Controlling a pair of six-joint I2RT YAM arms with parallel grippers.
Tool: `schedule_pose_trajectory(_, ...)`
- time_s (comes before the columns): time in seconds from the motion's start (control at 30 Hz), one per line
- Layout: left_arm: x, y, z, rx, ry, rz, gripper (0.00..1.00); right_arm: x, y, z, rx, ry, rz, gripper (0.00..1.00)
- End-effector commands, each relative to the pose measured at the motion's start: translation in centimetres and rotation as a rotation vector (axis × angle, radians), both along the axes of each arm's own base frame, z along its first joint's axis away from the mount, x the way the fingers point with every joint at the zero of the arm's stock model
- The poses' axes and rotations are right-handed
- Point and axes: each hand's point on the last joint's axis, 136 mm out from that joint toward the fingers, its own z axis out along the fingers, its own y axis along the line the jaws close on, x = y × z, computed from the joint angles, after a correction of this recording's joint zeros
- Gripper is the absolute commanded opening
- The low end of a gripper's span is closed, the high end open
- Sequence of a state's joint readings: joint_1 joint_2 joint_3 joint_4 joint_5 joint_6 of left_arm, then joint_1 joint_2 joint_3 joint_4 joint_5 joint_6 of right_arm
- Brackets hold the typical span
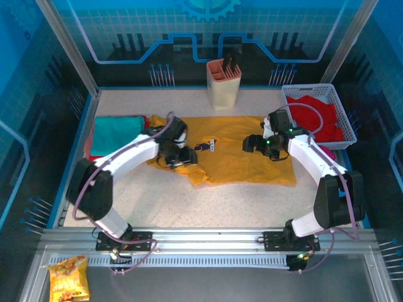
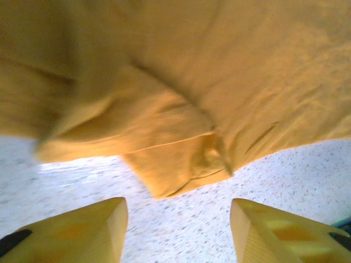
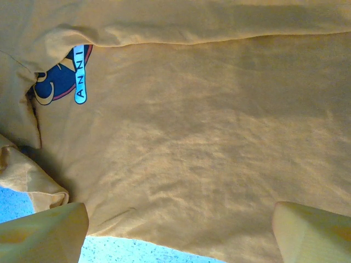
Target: Fold and stack the t-shirts
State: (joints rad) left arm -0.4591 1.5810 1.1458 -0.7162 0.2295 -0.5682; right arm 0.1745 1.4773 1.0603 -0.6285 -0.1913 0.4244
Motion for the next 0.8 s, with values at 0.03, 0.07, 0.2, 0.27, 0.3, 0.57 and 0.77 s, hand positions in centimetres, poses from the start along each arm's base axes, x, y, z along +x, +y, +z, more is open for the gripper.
schedule_pose_trajectory(0.03, -0.8, 3.1, -1.2, -0.027, -0.02, -0.031, 0.49, -0.8, -0.7, 0.1, 0.001, 0.006, -0.015, 0.88)
schedule_pose_trajectory(0.07, -0.6, 3.7, -1.8, -0.013, -0.029, -0.029, 0.49, -0.8, -0.9, 0.0, -0.001, 0.007, -0.019, 0.88)
schedule_pose_trajectory(0.2, 0.4, 3.5, -4.1, -0.035, -0.052, -0.032, 0.54, -1.2, -1.8, -0.4, 0.013, 0.028, -0.049, 0.88)
schedule_pose_trajectory(0.27, 0.9, 3.3, -5.1, -0.04, -0.055, -0.03, 0.54, -1.6, -2.3, -0.6, 0.024, 0.04, -0.066, 0.88)
schedule_pose_trajectory(0.3, 1.2, 3.2, -5.4, -0.04, -0.059, -0.028, 0.53, -1.7, -2.5, -0.6, 0.027, 0.038, -0.075, 0.88)
schedule_pose_trajectory(0.57, 1.9, 2.7, -6.6, -0.053, -0.045, -0.027, 0.44, -3.7, -4.5, -1.4, 0.051, 0.069, -0.16, 0.88)
schedule_pose_trajectory(0.77, 1.8, 2.3, -6.4, -0.086, -0.034, -0.006, 0.24, -6.4, -7.4, -2.6, 0.017, 0.156, -0.311, 0.86)
